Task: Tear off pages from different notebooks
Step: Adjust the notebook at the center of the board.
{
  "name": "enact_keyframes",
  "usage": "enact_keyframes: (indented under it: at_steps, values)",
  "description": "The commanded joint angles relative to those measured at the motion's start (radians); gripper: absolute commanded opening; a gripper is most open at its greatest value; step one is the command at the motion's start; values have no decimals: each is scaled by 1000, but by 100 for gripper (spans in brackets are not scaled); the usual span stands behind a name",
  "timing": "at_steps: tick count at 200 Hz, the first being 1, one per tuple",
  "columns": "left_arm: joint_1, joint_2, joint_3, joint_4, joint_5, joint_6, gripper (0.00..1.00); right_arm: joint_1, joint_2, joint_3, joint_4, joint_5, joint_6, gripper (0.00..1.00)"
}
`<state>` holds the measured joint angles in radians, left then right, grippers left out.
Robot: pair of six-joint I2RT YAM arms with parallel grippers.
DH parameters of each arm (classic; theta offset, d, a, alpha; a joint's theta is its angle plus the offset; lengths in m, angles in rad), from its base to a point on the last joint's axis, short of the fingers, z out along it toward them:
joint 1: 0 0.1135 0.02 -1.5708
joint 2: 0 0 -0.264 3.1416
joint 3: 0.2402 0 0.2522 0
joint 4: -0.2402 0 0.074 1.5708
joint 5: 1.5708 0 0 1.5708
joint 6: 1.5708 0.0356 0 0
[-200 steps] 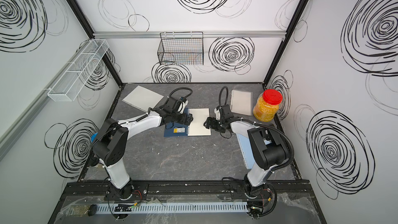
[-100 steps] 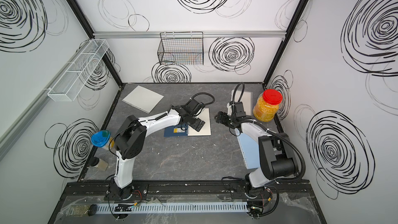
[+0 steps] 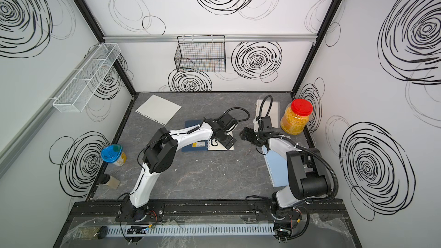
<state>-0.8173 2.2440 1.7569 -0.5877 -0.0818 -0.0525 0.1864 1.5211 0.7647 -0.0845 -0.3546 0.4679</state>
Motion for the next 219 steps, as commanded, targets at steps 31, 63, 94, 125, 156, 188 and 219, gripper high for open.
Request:
enact_keyframes:
  at_steps: [31,63,94,125,156,188,219]
  values:
    - [1,44,1,-39,90,29,99,-12,3,10,0,-16,-24,85]
    - [-17,35,-89,-55,137,78,99,-23,-5,33,-27,-4,-40,85]
    - [-24,9,-194,-48,151,100,96,-32,-18,41,-37,3,-47,85]
    - [-33,-20,-243,-47,202,100,90,-35,-22,35,-32,-1,-42,85]
    - [-46,-56,-285,-51,176,101,89,-35,-29,20,-28,0,-38,85]
    - [-47,-45,-270,-61,144,96,87,-34,-23,19,-23,-7,-37,85]
    - [-49,-22,-251,-80,122,96,78,-34,-16,6,-8,-20,-28,85]
